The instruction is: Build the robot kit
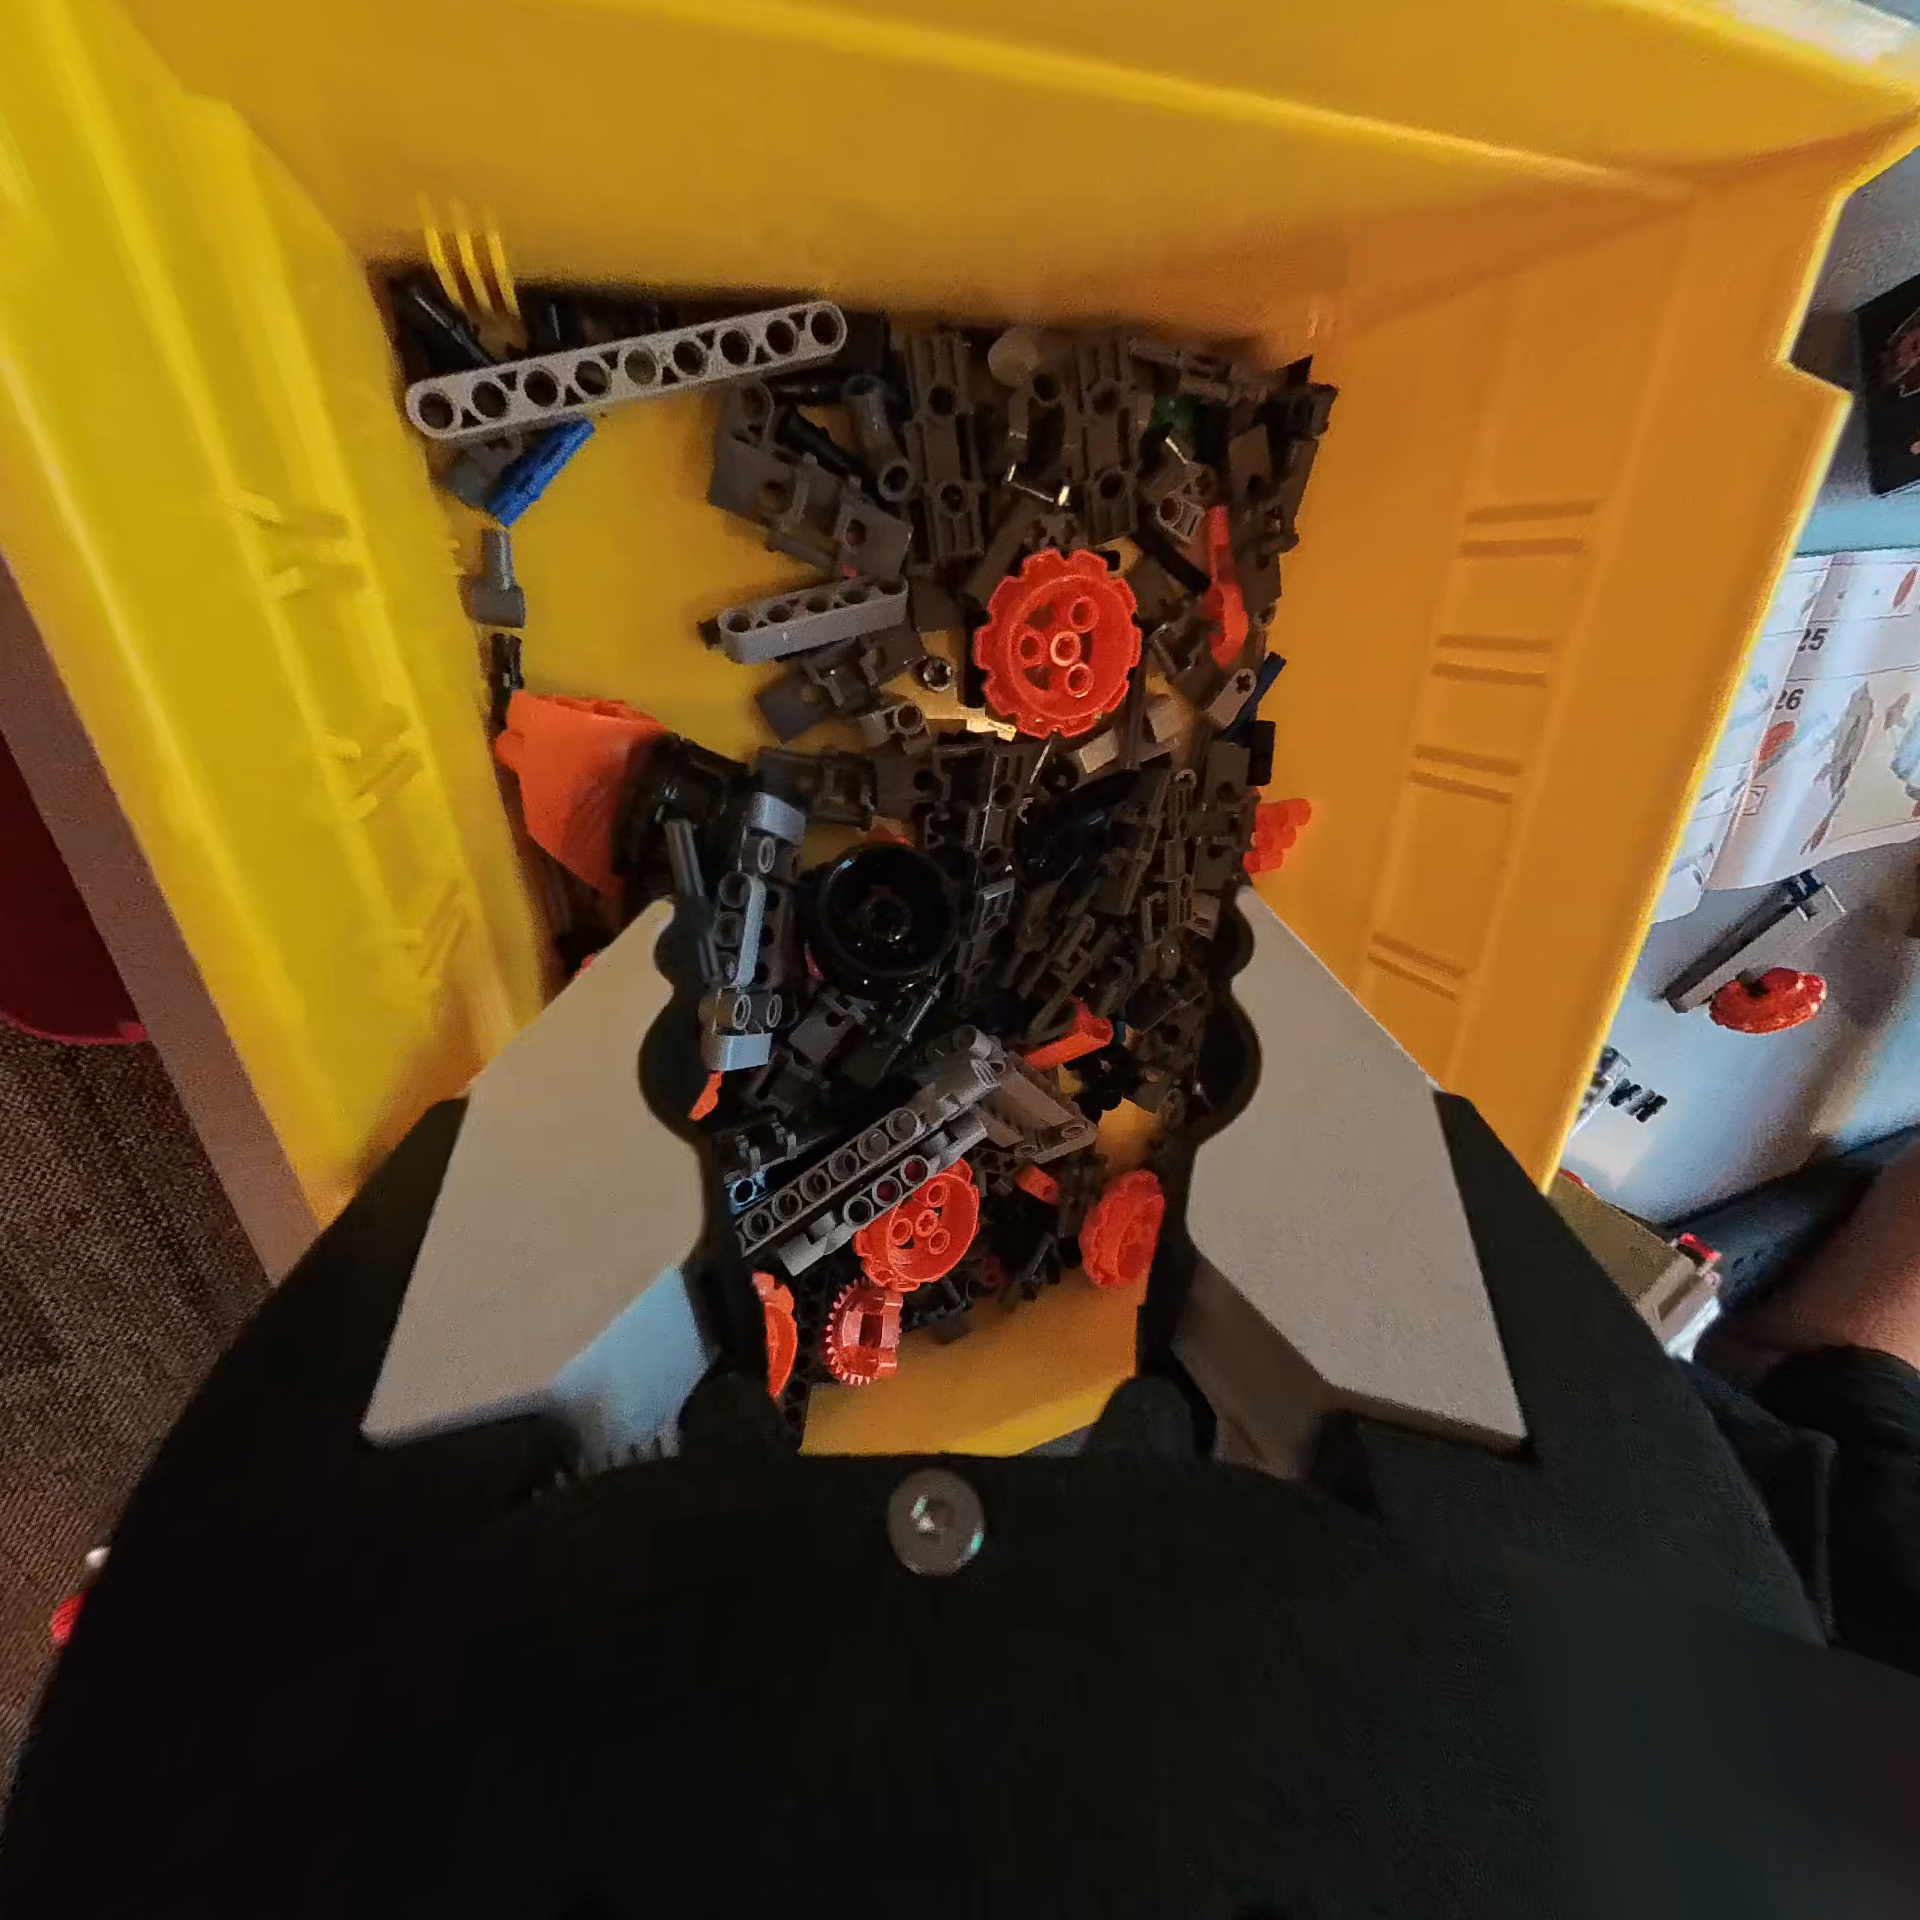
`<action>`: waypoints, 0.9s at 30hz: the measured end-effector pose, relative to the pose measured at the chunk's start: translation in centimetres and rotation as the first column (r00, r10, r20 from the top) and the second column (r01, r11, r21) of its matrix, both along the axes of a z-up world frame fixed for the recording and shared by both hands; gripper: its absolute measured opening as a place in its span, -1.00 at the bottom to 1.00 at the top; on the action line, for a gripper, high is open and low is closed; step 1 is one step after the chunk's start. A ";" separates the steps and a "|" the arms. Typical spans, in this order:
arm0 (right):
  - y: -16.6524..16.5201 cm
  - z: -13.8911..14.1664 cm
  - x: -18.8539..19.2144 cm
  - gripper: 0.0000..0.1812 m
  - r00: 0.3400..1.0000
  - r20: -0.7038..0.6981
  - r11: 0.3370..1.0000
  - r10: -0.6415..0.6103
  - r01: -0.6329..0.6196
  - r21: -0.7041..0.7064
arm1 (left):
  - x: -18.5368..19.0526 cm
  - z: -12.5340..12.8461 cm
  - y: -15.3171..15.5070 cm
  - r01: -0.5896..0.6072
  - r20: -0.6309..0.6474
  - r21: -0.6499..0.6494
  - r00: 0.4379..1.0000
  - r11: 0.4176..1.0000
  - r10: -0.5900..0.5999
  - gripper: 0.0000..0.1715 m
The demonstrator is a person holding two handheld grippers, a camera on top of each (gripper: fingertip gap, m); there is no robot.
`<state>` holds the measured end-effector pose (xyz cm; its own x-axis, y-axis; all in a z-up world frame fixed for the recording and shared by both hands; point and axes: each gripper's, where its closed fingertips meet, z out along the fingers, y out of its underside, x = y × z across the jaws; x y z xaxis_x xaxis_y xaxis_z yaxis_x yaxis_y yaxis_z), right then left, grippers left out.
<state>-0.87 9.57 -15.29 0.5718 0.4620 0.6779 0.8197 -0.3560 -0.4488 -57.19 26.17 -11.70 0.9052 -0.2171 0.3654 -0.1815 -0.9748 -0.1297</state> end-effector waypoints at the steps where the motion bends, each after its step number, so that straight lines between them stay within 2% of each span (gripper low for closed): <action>1: 0.0 0.0 0.0 -0.83 1.000 0.002 1.000 0.000 0.000 -0.001 | 0.2 0.3 0.0 0.000 0.016 0.005 1.000 1.000 -0.001 0.09; 4: 0.0 0.0 0.1 -0.83 1.000 0.005 1.000 -0.002 0.002 -0.001 | 1.6 1.4 -0.6 0.040 0.080 0.020 0.996 0.999 -0.042 0.04; 6: 0.0 0.0 0.1 -0.83 1.000 0.004 1.000 -0.002 0.002 0.000 | 1.7 1.3 -0.6 0.065 0.076 0.025 0.995 0.998 -0.066 -0.02; 8: 0.0 0.0 0.1 -0.83 1.000 0.005 1.000 -0.004 0.004 0.001 | 0.6 0.1 -0.7 0.015 0.039 -0.034 0.999 0.999 -0.013 0.02; 10: 0.0 0.0 0.1 -0.83 1.000 0.006 1.000 -0.005 0.005 0.002 | 0.7 0.3 -1.1 -0.013 0.066 -0.064 0.998 0.998 0.017 -0.05; 13: 0.0 0.1 0.1 -0.83 1.000 0.002 1.000 -0.005 0.005 0.006 | 0.2 1.1 0.7 0.008 0.008 0.077 1.000 0.997 -0.009 -0.27; 15: 0.0 0.1 0.1 -0.83 1.000 0.003 1.000 -0.005 0.005 0.005 | -0.8 0.3 0.9 -0.047 -0.023 0.051 0.999 0.998 0.048 -0.17; 17: 0.0 0.1 0.1 -0.83 1.000 0.009 1.000 -0.003 0.003 0.007 | -0.8 -0.5 -0.2 -0.039 -0.006 -0.039 0.999 0.998 0.039 -0.13; 19: 0.0 0.2 0.1 -0.83 1.000 0.008 1.000 -0.004 0.004 0.007 | -0.3 -0.6 -0.7 -0.016 0.014 -0.065 1.000 0.998 0.017 -0.08; 25: -0.1 0.1 0.0 -0.83 1.000 0.010 1.000 0.001 -0.001 0.002 | 1.2 -0.2 0.1 0.029 0.070 -0.015 0.997 0.999 -0.028 -0.08; 27: -0.1 0.1 0.0 -0.83 1.000 0.012 1.000 0.002 -0.002 0.004 | 0.8 -0.1 1.2 0.002 0.055 0.029 0.998 1.000 -0.004 -0.09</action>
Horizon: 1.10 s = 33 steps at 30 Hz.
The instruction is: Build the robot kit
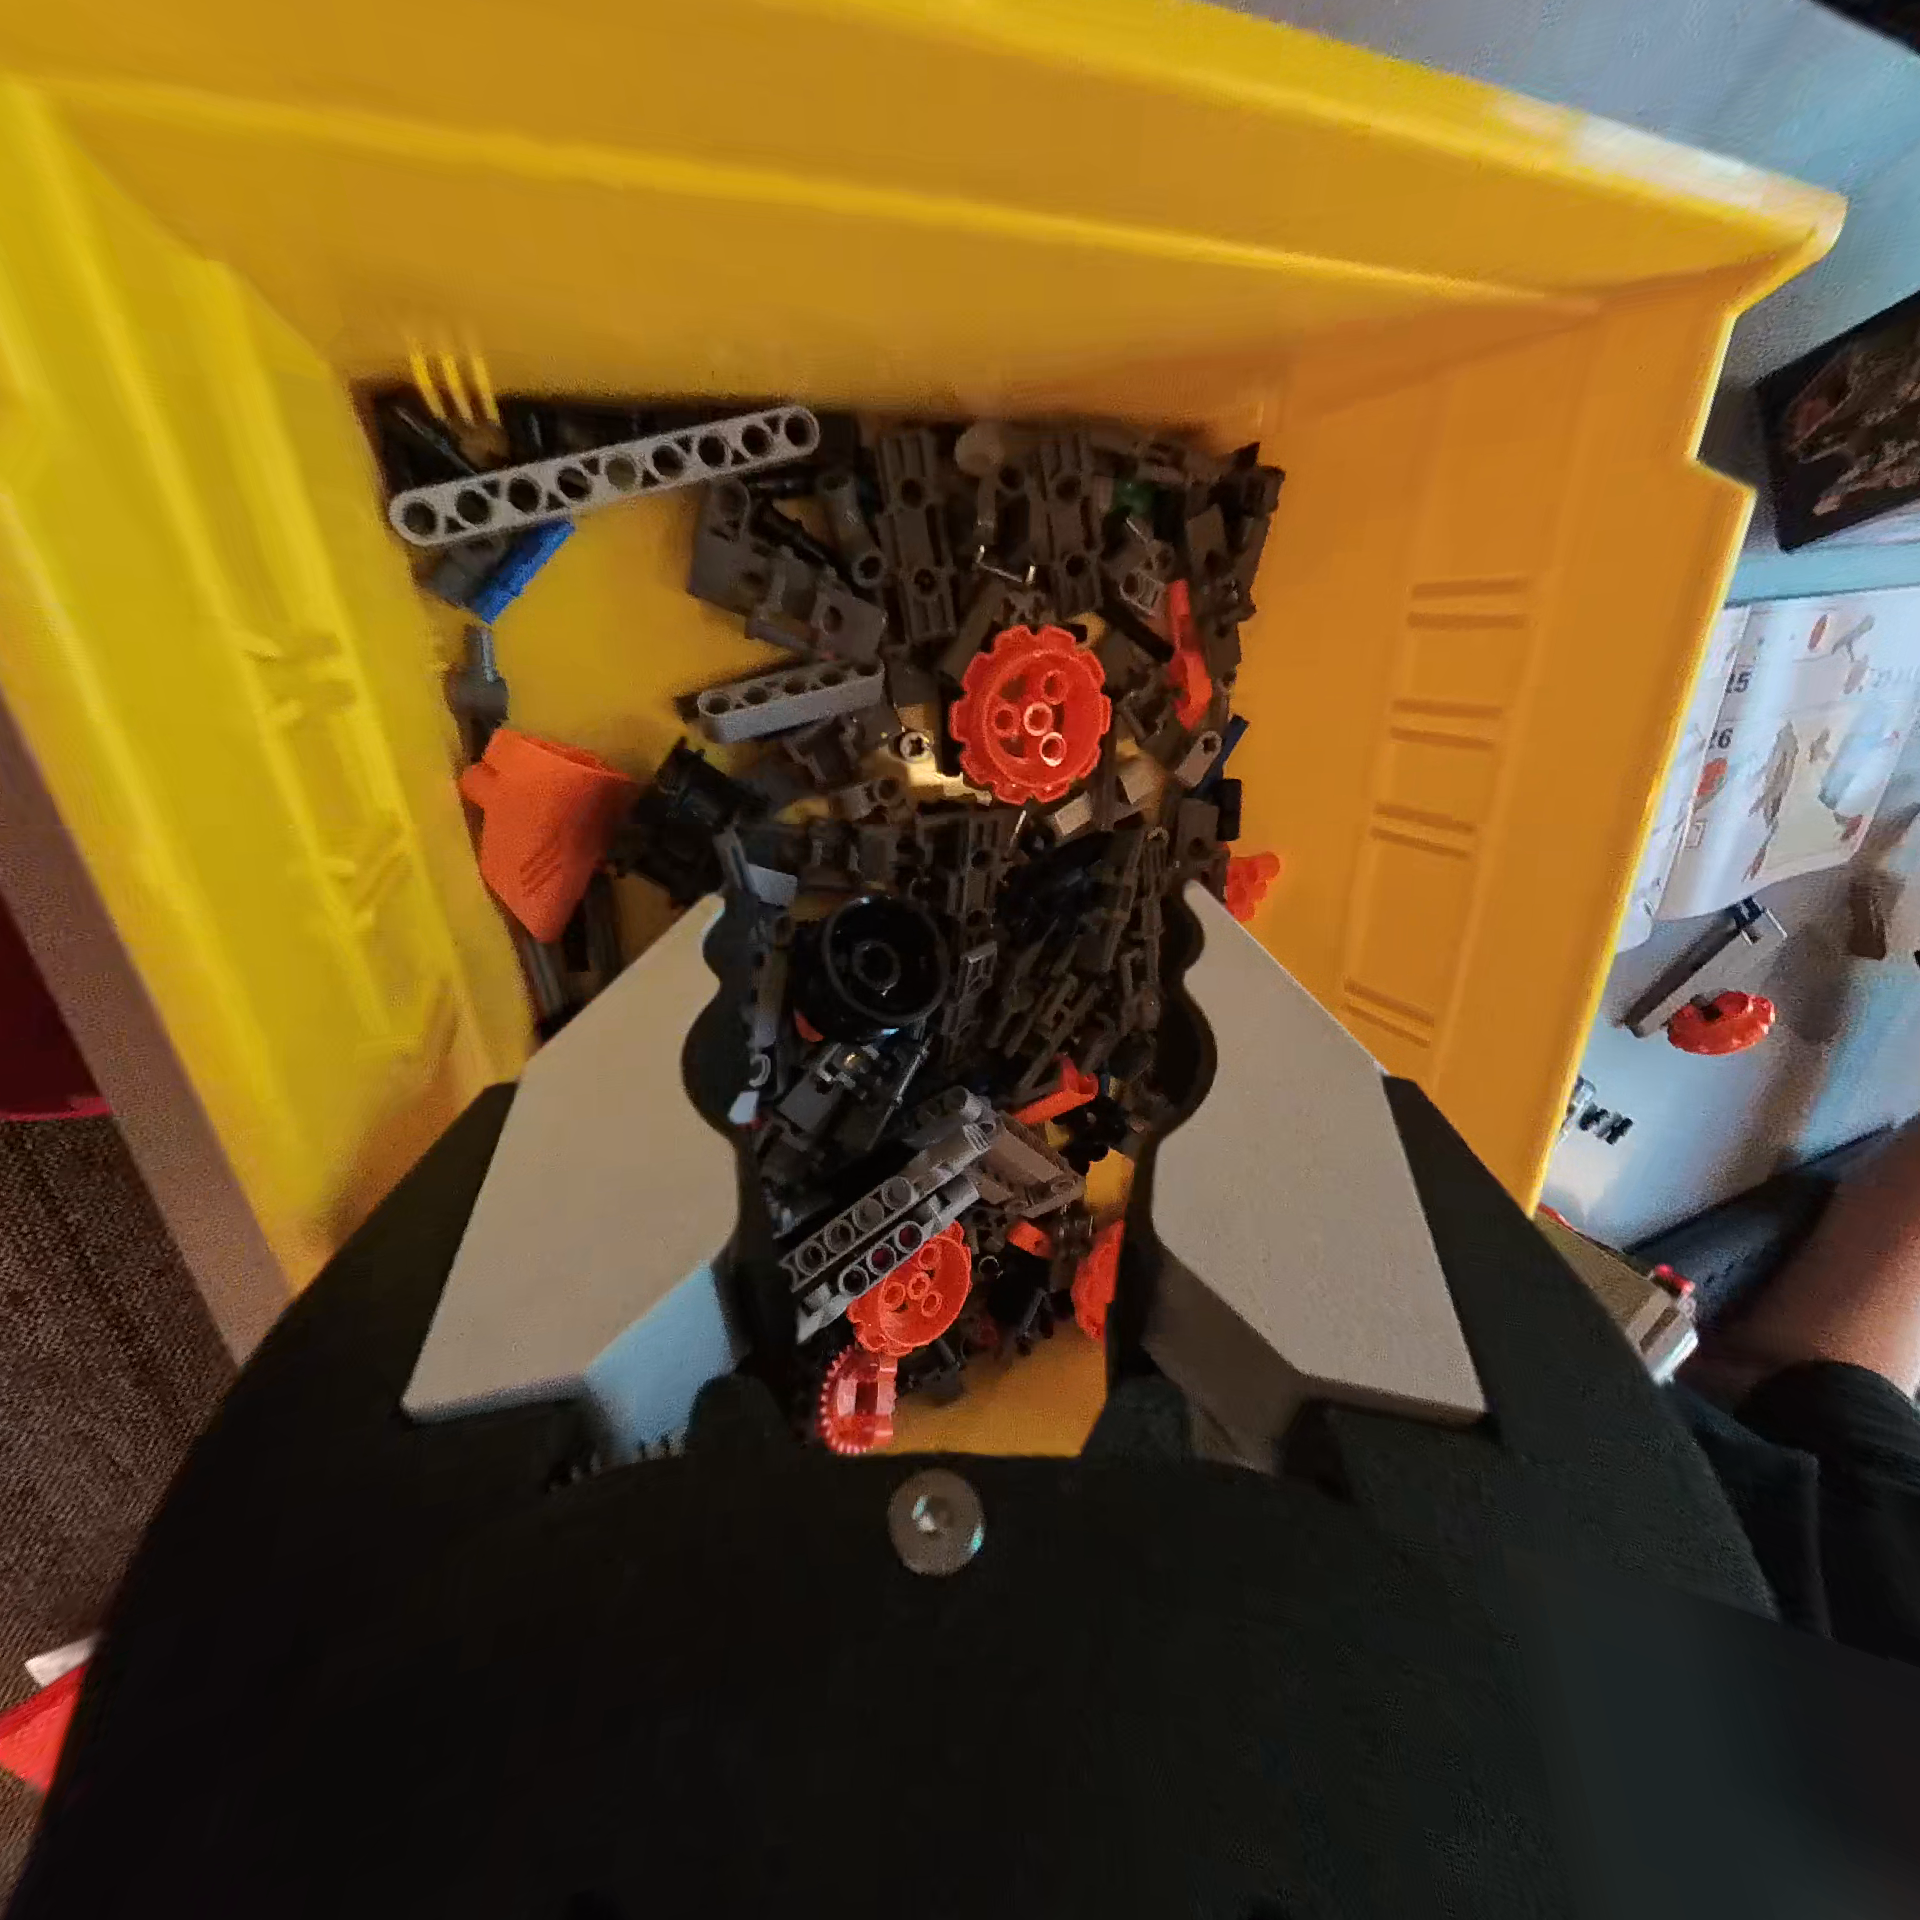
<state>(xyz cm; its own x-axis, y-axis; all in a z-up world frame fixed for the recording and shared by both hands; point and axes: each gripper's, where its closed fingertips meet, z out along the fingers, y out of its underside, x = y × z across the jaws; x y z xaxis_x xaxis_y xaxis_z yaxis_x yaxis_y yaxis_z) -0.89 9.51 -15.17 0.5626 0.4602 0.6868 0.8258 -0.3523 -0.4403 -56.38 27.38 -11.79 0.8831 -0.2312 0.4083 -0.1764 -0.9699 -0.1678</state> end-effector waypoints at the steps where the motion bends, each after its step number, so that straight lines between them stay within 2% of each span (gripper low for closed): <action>1: 0.0 0.0 0.0 -0.83 1.000 -0.001 1.000 0.000 0.000 0.000 | -0.2 0.1 0.4 -0.009 -0.004 0.017 1.000 1.000 0.009 -0.06; 5: 0.0 -0.1 0.0 -0.83 1.000 -0.003 1.000 0.000 0.000 -0.004 | -1.0 0.3 1.0 0.001 -0.075 0.075 0.997 0.997 0.004 0.05; 9: 0.0 -0.1 0.0 -0.83 1.000 -0.001 1.000 0.000 0.000 -0.005 | -0.8 -0.6 0.1 0.023 -0.092 0.015 0.996 1.000 -0.021 0.15; 12: -0.1 -0.1 0.0 -0.83 1.000 -0.003 1.000 0.000 0.000 -0.004 | -0.4 -1.0 -0.8 0.014 -0.069 -0.042 0.997 0.999 -0.017 0.13; 21: -0.1 -0.2 0.0 -0.83 1.000 -0.001 1.000 0.001 -0.001 -0.011 | -1.4 -0.3 -3.1 -0.003 -0.101 -0.105 0.995 0.995 -0.008 0.08; 33: -0.1 -0.1 0.0 -0.83 1.000 0.001 1.000 0.000 0.000 -0.008 | -0.3 2.1 -4.2 0.050 -0.007 -0.065 0.999 0.997 -0.050 -0.06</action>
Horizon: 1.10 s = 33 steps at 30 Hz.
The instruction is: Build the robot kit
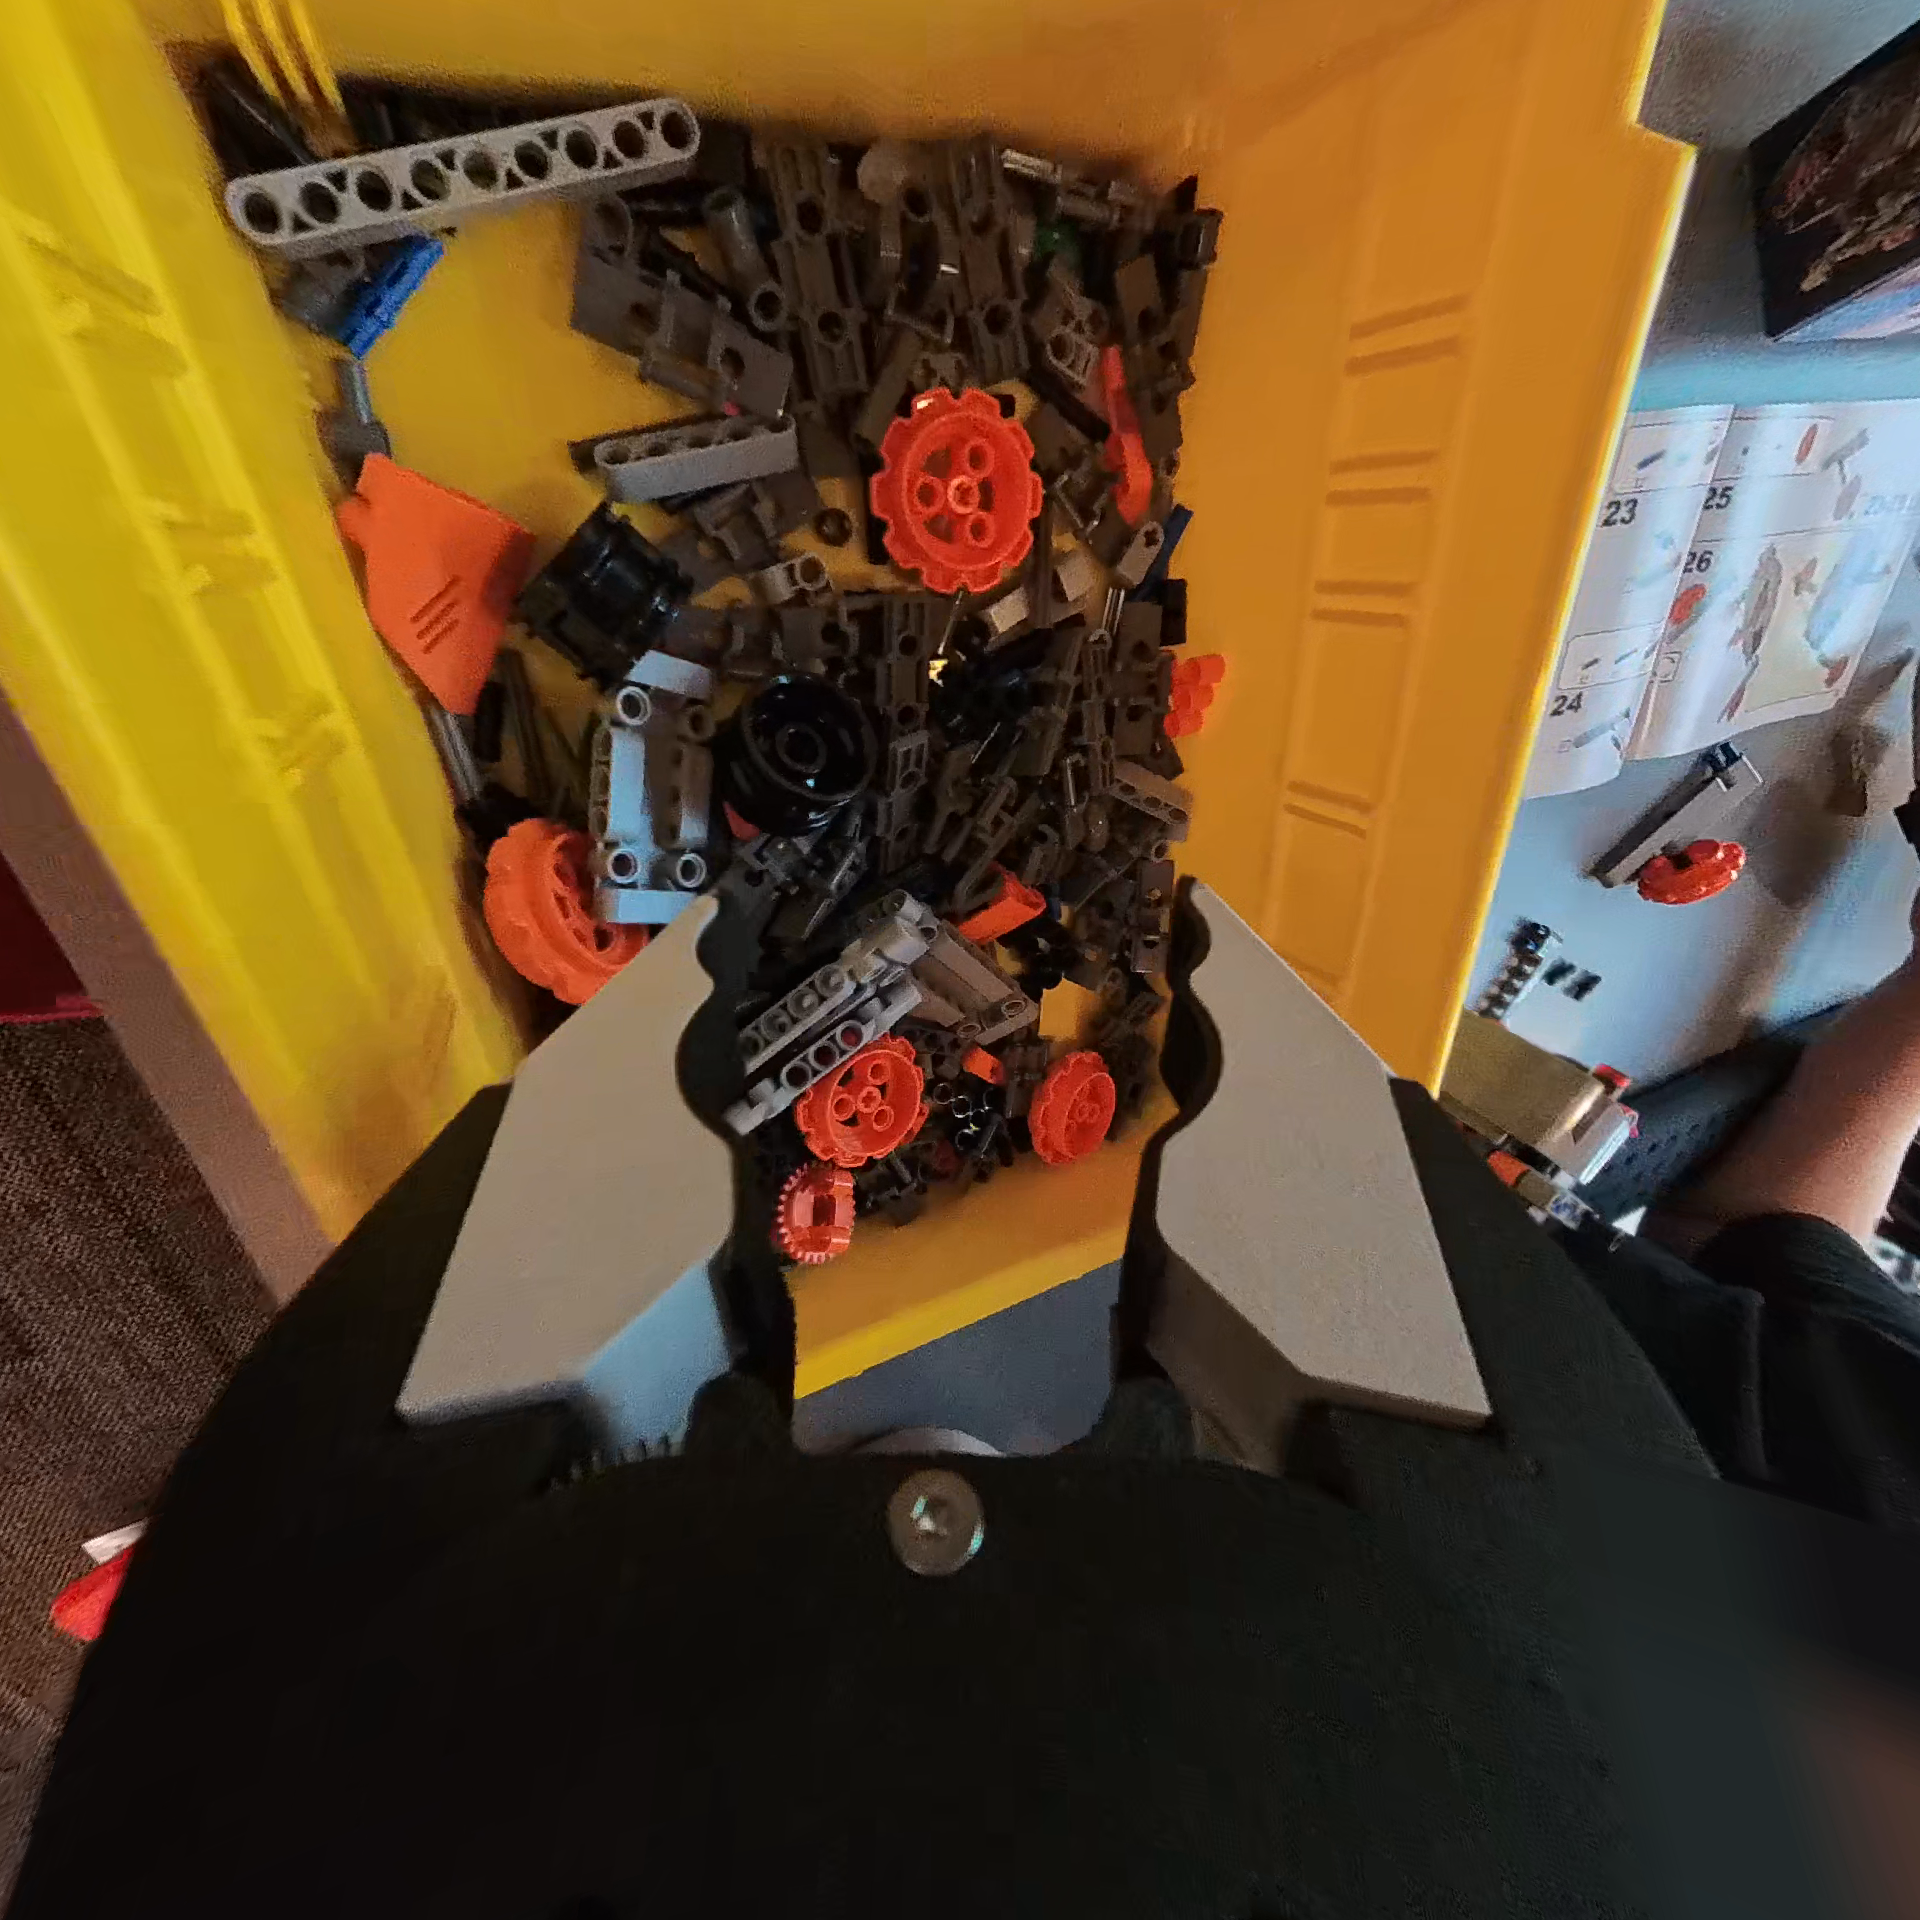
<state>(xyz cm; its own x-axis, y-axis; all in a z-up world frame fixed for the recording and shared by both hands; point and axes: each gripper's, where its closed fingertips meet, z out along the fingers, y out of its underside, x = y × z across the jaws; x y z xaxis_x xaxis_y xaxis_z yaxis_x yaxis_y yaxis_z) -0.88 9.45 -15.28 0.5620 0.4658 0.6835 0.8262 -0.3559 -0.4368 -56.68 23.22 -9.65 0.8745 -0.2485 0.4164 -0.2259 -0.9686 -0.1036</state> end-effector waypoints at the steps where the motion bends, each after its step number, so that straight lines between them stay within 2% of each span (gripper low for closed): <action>1: 0.0 0.1 0.0 -0.83 1.000 0.000 1.000 0.000 0.000 0.002 | -0.4 0.1 0.0 -0.013 -0.016 0.005 1.000 1.000 0.013 -0.06; 7: 0.0 0.0 0.0 -0.83 1.000 0.000 1.000 0.000 0.000 0.000 | -2.8 -0.7 -0.5 -0.023 -0.172 -0.002 0.985 1.000 0.023 -0.13; 11: 0.0 0.0 -0.1 -0.83 1.000 0.008 1.000 0.004 -0.004 0.000 | -3.2 -1.7 -0.9 0.000 -0.303 -0.017 0.953 1.000 -0.005 -0.08; 18: -0.1 0.4 0.1 -0.83 1.000 -0.002 1.000 0.001 -0.001 0.014 | -3.3 -4.0 -2.2 0.032 -0.449 -0.122 0.890 0.992 -0.084 0.35; 20: -0.1 0.3 0.0 -0.83 1.000 -0.002 1.000 0.002 -0.002 0.011 | -3.1 -4.8 -3.0 0.023 -0.441 -0.187 0.891 0.982 -0.105 0.44; 23: -0.1 0.3 -0.1 -0.83 1.000 0.002 1.000 0.006 -0.006 0.010 | -3.1 -5.7 -3.9 0.036 -0.429 -0.258 0.891 0.966 -0.148 0.46; 30: -0.1 0.4 -0.1 -0.83 1.000 0.001 1.000 0.007 -0.007 0.012 | -2.5 -6.2 -4.2 0.092 -0.378 -0.295 0.903 0.951 -0.205 0.58; 32: -0.1 0.4 -0.1 -0.83 1.000 0.004 1.000 0.008 -0.008 0.011 | -1.9 -6.1 -4.0 0.107 -0.347 -0.294 0.914 0.950 -0.210 0.45; 33: -0.1 0.4 -0.1 -0.83 1.000 0.006 1.000 0.008 -0.008 0.012 | -1.5 -6.1 -3.8 0.112 -0.330 -0.283 0.921 0.953 -0.206 0.46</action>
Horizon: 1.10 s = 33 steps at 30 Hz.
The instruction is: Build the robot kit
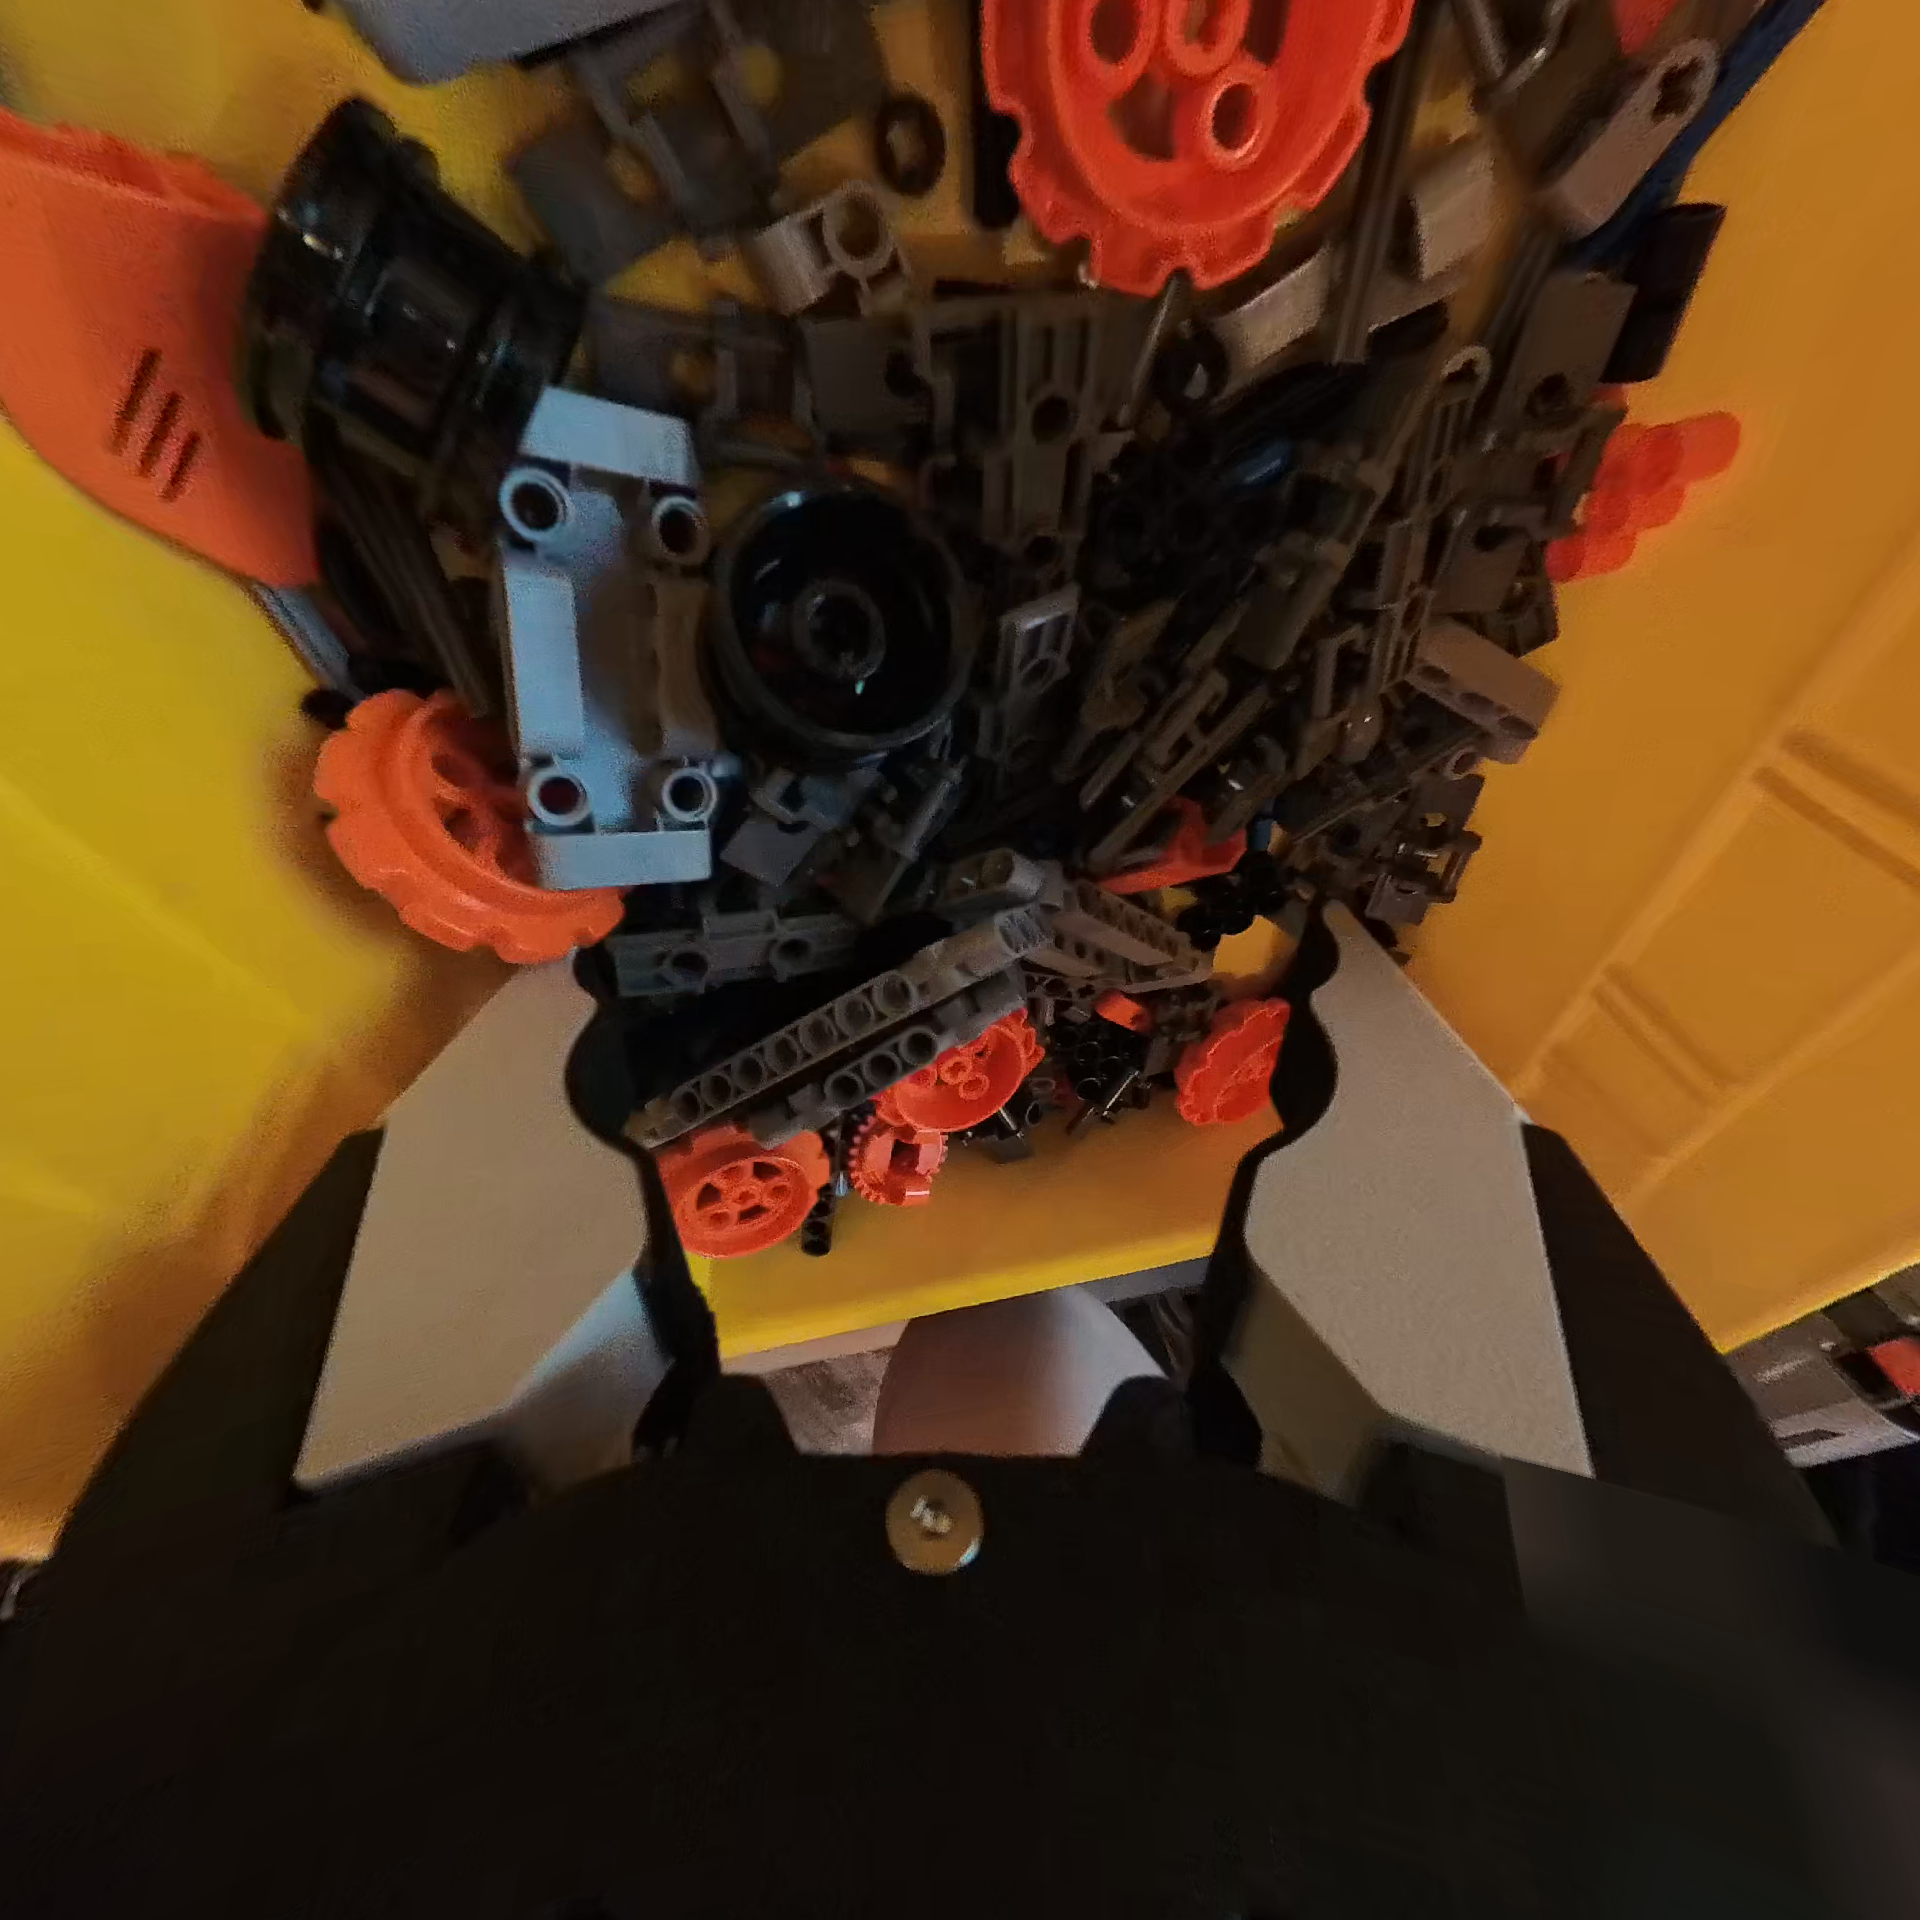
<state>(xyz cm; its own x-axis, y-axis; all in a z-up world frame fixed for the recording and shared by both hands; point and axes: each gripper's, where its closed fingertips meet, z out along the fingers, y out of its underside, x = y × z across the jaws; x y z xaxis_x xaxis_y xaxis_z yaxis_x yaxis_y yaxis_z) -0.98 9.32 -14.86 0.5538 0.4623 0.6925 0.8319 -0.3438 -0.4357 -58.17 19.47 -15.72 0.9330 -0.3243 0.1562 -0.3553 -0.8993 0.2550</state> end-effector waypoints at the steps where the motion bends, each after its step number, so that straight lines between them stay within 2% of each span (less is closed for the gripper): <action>1: 0.0 0.0 0.0 -0.83 1.000 0.001 1.000 0.001 -0.001 0.000 | 0.3 0.0 0.3 0.005 0.014 0.010 1.000 1.000 -0.005 0.45; 6: -0.1 0.3 -0.1 -0.83 1.000 -0.003 1.000 0.004 -0.004 0.009 | 1.4 0.5 1.3 0.007 0.092 0.049 0.996 0.999 -0.011 0.41; 9: 0.0 0.0 -0.1 -0.83 1.000 -0.004 1.000 0.003 -0.003 0.000 | 2.9 1.2 1.8 0.001 0.184 0.078 0.983 0.997 -0.016 0.14; 12: 0.0 -0.3 -0.1 -0.83 1.000 0.008 1.000 0.005 -0.005 -0.012 | 5.7 2.8 1.7 0.030 0.345 0.094 0.937 0.995 -0.061 -0.16; 14: 0.0 -0.2 -0.2 -0.83 1.000 0.013 1.000 0.008 -0.008 -0.009 | 7.0 4.1 1.9 0.046 0.411 0.137 0.907 0.990 -0.099 -0.22; 17: 0.0 0.1 -0.2 -0.83 1.000 0.008 1.000 0.010 -0.010 0.001 | 5.4 5.0 2.9 0.012 0.339 0.229 0.936 0.973 -0.091 -0.12; 19: 0.0 0.0 -0.2 -0.83 1.000 0.002 1.000 0.009 -0.009 -0.001 | 3.7 5.4 2.9 -0.022 0.288 0.245 0.956 0.969 -0.051 -0.07; 23: 0.0 -0.2 -0.1 -0.83 1.000 0.009 1.000 0.008 -0.008 -0.007 | -0.1 4.8 1.4 -0.078 0.171 0.187 0.984 0.979 0.046 0.04; 27: 0.0 -0.1 -0.1 -0.83 1.000 0.014 1.000 0.006 -0.006 -0.005 | -1.8 4.0 0.2 -0.117 0.102 0.124 0.989 0.985 0.105 0.08; 29: 0.0 -0.2 0.0 -0.83 1.000 0.013 1.000 0.005 -0.005 -0.005 | -1.9 3.5 -0.1 -0.096 0.084 0.096 0.993 0.991 0.088 0.15; 33: 0.0 -0.3 0.0 -0.83 1.000 0.012 1.000 0.005 -0.004 -0.009 | -0.7 1.7 0.0 -0.020 0.103 0.027 0.995 0.999 0.018 0.14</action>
<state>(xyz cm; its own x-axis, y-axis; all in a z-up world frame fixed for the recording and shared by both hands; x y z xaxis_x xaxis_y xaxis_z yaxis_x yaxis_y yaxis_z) -1.01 9.30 -15.11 0.5434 0.4712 0.6948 0.8385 -0.3439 -0.4226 -58.86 19.48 -14.03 0.9185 -0.3123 0.2425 -0.3611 -0.9123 0.1932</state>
